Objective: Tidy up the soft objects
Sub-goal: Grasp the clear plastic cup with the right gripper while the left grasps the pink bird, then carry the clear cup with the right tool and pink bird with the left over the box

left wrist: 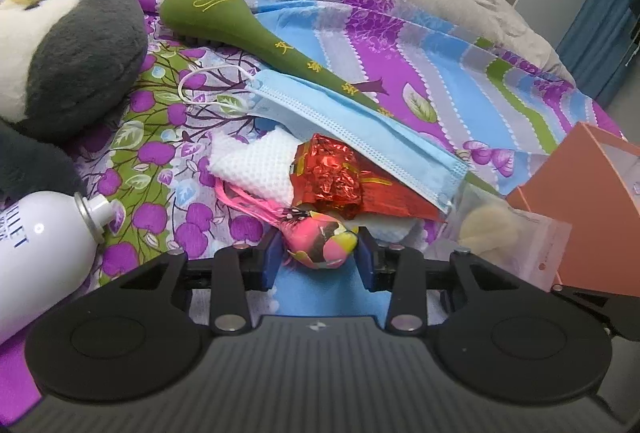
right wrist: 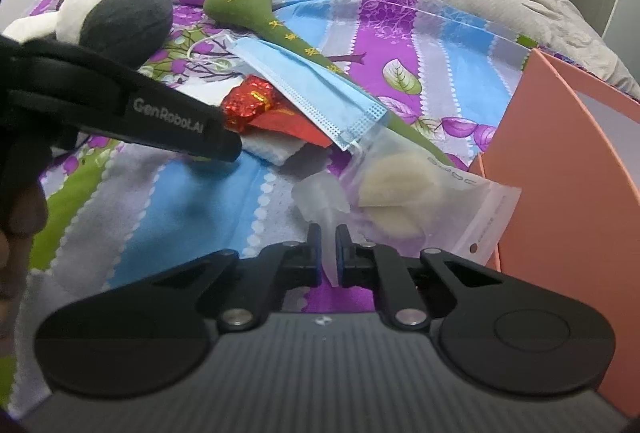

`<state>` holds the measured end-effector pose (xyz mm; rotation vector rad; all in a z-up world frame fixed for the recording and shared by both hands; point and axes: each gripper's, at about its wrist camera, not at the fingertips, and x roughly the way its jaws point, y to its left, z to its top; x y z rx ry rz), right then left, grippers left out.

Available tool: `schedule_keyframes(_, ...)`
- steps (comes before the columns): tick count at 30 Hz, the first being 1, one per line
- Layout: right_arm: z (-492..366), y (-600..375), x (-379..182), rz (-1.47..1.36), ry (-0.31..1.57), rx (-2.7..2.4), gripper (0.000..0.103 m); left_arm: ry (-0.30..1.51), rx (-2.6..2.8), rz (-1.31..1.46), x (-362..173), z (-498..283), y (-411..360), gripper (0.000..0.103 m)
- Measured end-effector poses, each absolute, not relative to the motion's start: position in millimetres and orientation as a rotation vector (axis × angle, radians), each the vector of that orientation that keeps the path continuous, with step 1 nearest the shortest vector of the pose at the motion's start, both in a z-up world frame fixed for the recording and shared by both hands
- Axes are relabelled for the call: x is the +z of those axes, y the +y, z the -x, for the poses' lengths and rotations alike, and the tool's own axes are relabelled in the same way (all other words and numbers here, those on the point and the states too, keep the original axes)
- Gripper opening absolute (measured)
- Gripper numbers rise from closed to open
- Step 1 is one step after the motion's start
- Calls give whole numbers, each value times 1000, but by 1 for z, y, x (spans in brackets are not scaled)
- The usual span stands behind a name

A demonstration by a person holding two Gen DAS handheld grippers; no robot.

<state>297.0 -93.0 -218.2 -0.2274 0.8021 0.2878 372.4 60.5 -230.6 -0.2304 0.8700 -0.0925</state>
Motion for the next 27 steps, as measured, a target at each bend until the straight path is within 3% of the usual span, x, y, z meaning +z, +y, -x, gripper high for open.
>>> schedule_keyframes(27,-209,-108,-163,214,788,347,10,870,-88,302,-178,-240,66,44)
